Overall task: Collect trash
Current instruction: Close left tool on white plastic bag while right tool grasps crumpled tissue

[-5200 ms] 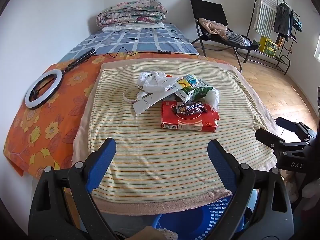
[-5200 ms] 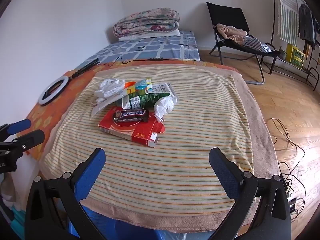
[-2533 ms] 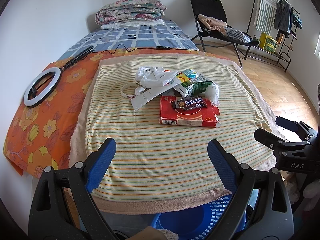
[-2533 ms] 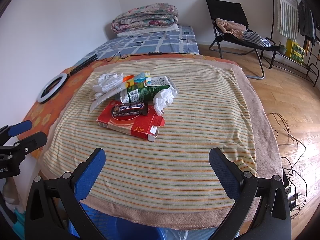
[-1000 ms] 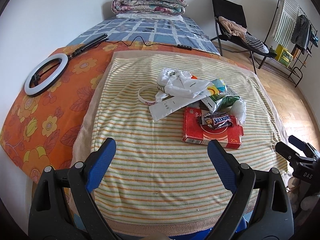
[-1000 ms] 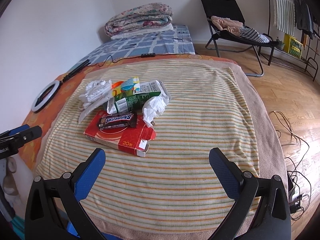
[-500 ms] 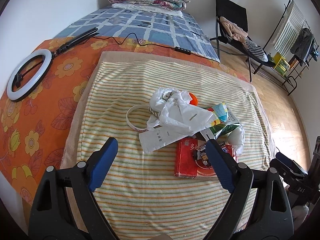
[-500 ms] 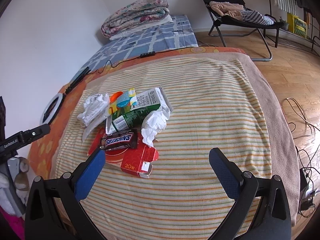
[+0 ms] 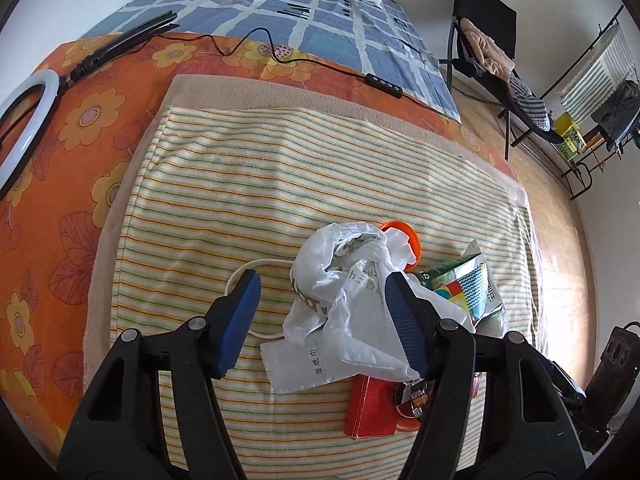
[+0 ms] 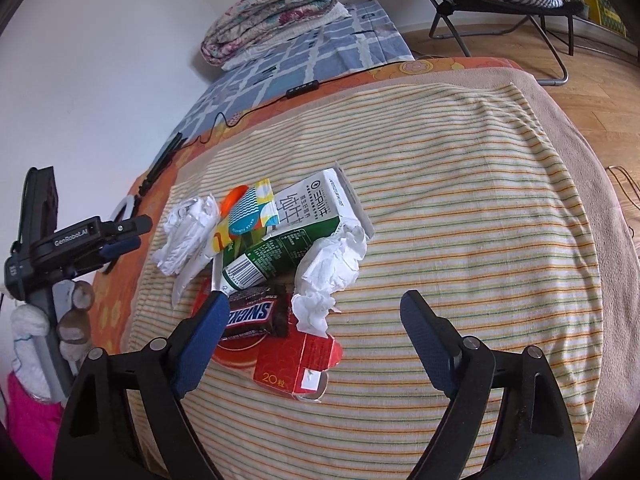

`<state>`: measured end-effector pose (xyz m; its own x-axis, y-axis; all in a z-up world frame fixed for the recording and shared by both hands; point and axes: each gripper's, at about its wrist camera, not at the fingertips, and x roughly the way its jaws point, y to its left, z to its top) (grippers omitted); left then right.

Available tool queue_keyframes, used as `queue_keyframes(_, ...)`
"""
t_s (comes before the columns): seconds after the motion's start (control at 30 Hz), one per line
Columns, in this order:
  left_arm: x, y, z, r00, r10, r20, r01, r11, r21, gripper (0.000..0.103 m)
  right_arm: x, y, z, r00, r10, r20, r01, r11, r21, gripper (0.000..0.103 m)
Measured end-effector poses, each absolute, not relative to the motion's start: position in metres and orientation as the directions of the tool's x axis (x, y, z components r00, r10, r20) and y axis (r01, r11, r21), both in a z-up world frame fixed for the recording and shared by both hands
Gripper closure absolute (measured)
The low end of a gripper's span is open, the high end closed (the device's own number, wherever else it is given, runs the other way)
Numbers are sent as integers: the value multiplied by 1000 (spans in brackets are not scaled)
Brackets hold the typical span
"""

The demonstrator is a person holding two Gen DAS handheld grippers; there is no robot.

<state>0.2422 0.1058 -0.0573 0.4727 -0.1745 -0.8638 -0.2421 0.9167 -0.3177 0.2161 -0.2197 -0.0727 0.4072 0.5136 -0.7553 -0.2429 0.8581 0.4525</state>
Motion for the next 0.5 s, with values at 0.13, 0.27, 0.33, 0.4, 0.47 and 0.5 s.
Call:
queue_keyframes(0.13, 257, 108, -73, 446, -206, -871, -251, 905, -343, 43, 227, -215, -79, 402, 519, -755, -228, 855, 466, 20)
queue_keyframes(0.27, 265, 106, -84, 433, -229, -872, -258, 895, -363, 56, 234, -215, -86, 390, 533, -751, -198, 845, 497, 25)
queue_keyframes(0.33, 267, 106, -86, 438, -232, -868, -261, 892, -370, 57, 238, -215, -90, 381, 539, -751, -191, 841, 507, 30)
queue_keyframes(0.4, 268, 107, -87, 447, -226, -866, -266, 890, -370, 65, 241, -214, -94, 382, 530, -757, -184, 846, 500, 30)
queue_keyframes(0.47, 268, 108, -86, 453, -218, -864, -272, 889, -367, 69, 244, -215, -98, 381, 529, -759, -172, 847, 504, 34)
queue_keyframes(0.5, 268, 109, -86, 457, -212, -864, -275, 890, -364, 75, 246, -215, -100, 377, 534, -757, -167, 843, 512, 36)
